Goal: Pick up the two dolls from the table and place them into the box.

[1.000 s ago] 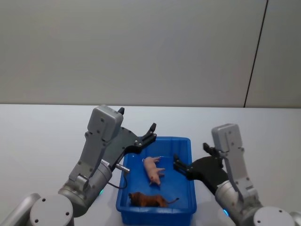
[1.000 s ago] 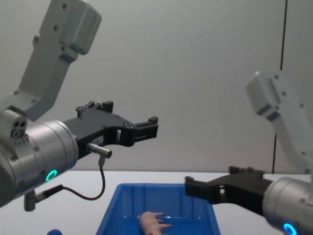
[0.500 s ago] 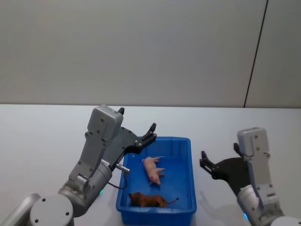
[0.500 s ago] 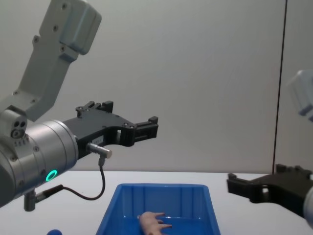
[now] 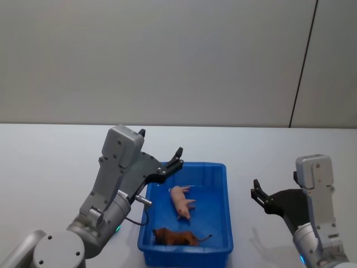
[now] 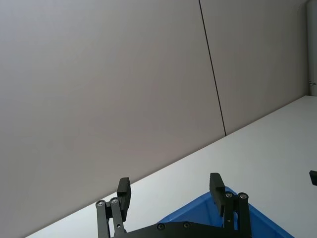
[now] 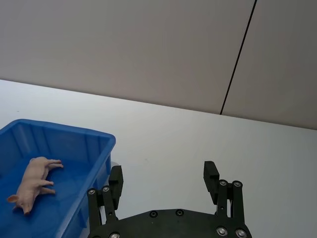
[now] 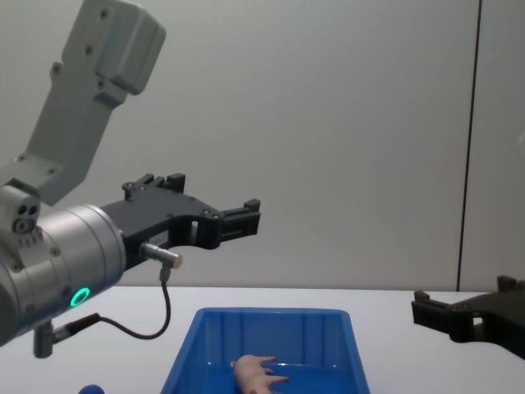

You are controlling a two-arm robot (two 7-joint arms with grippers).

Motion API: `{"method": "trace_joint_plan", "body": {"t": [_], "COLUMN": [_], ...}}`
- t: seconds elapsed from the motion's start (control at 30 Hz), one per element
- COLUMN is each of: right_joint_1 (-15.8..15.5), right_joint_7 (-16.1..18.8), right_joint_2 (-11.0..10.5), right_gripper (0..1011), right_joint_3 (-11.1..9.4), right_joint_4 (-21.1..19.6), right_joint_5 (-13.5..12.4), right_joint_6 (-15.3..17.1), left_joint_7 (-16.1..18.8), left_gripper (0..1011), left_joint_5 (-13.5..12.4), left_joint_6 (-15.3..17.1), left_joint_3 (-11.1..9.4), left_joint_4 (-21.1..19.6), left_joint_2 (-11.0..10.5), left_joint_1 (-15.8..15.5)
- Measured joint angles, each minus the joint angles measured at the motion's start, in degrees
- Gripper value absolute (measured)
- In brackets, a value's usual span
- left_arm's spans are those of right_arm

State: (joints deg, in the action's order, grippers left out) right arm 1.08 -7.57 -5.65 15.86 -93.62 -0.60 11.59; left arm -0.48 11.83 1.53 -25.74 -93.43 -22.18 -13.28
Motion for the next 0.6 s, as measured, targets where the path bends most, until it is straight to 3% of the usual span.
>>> {"method": "trace_joint_plan", "body": {"t": [0.6], "right_joint_1": [-0.6], "right_joint_7": [-1.1], "right_joint_2": [-0.3], "right_gripper": [1001], "right_joint_3": [-0.3], "right_joint_4": [-0.5], "right_joint_5": [-0.1], "right_joint_6": [-0.1], "left_joint_7": [1.9], "left_gripper": [1001], "left_joint_5": [3.9], "left_joint_6": [5.0], "left_joint_3": [1.7], "left_joint_4": [-0.4], "left_joint_2": [-1.7], "left_joint_1": [1.9]}}
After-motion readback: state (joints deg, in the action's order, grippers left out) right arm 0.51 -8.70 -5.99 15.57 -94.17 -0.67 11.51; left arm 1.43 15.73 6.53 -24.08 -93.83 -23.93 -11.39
